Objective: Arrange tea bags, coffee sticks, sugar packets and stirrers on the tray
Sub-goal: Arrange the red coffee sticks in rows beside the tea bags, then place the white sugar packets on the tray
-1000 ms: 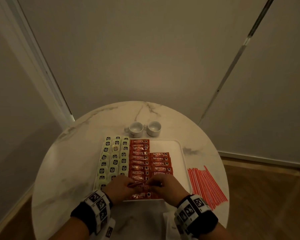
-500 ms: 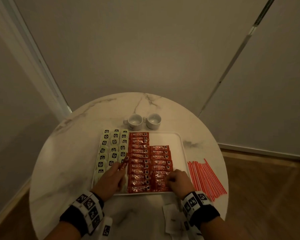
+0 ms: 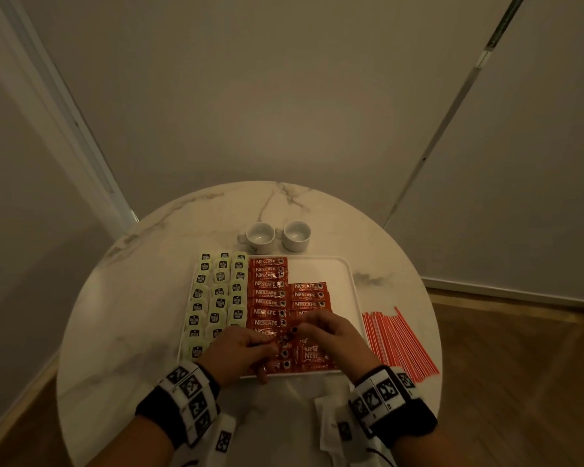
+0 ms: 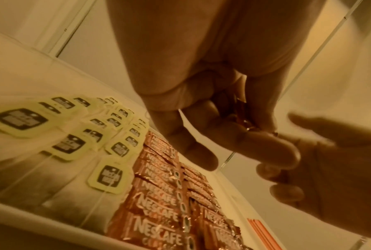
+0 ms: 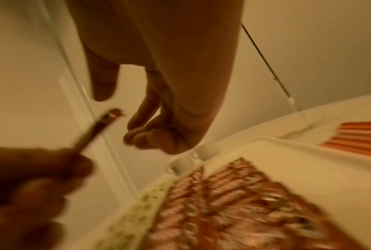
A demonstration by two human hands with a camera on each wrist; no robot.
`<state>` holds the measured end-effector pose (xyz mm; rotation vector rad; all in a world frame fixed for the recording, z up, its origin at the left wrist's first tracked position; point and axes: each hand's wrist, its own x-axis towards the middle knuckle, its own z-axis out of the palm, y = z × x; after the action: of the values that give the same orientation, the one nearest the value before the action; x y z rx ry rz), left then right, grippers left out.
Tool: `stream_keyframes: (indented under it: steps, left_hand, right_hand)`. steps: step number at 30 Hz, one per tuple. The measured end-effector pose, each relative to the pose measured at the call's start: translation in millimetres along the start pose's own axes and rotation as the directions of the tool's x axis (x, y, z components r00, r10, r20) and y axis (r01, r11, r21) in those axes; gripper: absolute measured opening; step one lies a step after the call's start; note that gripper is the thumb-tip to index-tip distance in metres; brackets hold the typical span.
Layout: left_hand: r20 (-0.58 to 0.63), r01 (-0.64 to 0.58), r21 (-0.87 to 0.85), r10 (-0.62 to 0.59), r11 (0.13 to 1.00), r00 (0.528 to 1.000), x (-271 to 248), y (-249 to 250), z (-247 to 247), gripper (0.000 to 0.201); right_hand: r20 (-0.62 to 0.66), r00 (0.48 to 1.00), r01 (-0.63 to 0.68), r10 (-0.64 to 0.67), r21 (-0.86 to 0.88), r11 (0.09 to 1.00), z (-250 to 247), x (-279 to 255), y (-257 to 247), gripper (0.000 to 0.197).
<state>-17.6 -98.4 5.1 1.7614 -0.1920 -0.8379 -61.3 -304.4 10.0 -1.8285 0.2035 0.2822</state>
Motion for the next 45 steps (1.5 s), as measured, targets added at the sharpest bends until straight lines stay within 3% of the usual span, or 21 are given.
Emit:
stream_keyframes:
  steps: [2,5,9,14,19,24,26,29,32,45]
  left_hand:
    - [0.030,-0.033,0.013,0.032,0.999,0.999,-0.7,7.5,1.8,0.015]
    - [0.093,-0.075,0.021,0.073,0.997,0.993,-4.9,16.6,1.9,0.022]
    - [0.149,-0.066,-0.019,0.069,0.998,0.986,-9.1,21.4,0.2,0.020]
    - [0.087,-0.040,-0.049,0.044,0.998,0.995,-3.8,20.5,14.2,0.010]
    - [-0.039,-0.089,0.178,0.097,0.980,0.994,9.8,9.5,19.3,0.009]
    - [0.004,-0.163,0.350,0.173,0.923,0.985,23.6,13.9,23.9,0.017]
    - [-0.018,-0.148,0.318,0.162,0.936,0.987,28.6,14.9,22.9,0.021]
    - [-0.182,-0.056,0.199,0.093,0.978,0.979,33.4,9.1,13.9,0.026]
    - [-0.289,-0.026,0.179,0.078,0.984,0.954,34.3,-0.8,4.2,0.027]
    - [-0.179,-0.005,0.227,0.047,0.974,0.983,20.9,-23.7,-1.4,0.018]
  right_hand:
    - [0.086,0.995,0.046,-0.047,0.014,0.999,4.2,-4.3,-13.4,0.011]
    - [-0.013,0.997,0.072,-0.072,0.048,0.996,3.7,-5.2,-16.5,0.001]
    - [-0.080,0.997,0.035,-0.023,0.157,0.987,0.4,-5.6,-12.1,0.009]
    - [-0.046,0.998,0.049,-0.048,0.019,0.999,3.0,-7.9,-3.2,0.010]
    - [-0.062,0.998,-0.015,0.015,0.010,1.000,-6.0,-10.3,2.6,0.005]
    - [0.040,0.999,0.008,0.004,-0.301,0.954,-19.9,-5.7,-1.8,0.010]
    - [-0.019,1.000,-0.024,0.020,-0.253,0.967,-33.7,4.1,-2.4,0.014]
    - [-0.136,0.987,-0.099,0.085,-0.104,0.990,-55.1,22.8,12.5,0.023]
    - [-0.159,0.977,-0.172,0.144,-0.175,0.969,-58.0,34.1,29.8,0.023]
    - [-0.236,0.935,-0.322,0.263,-0.261,0.910,-33.5,56.6,58.8,0.020]
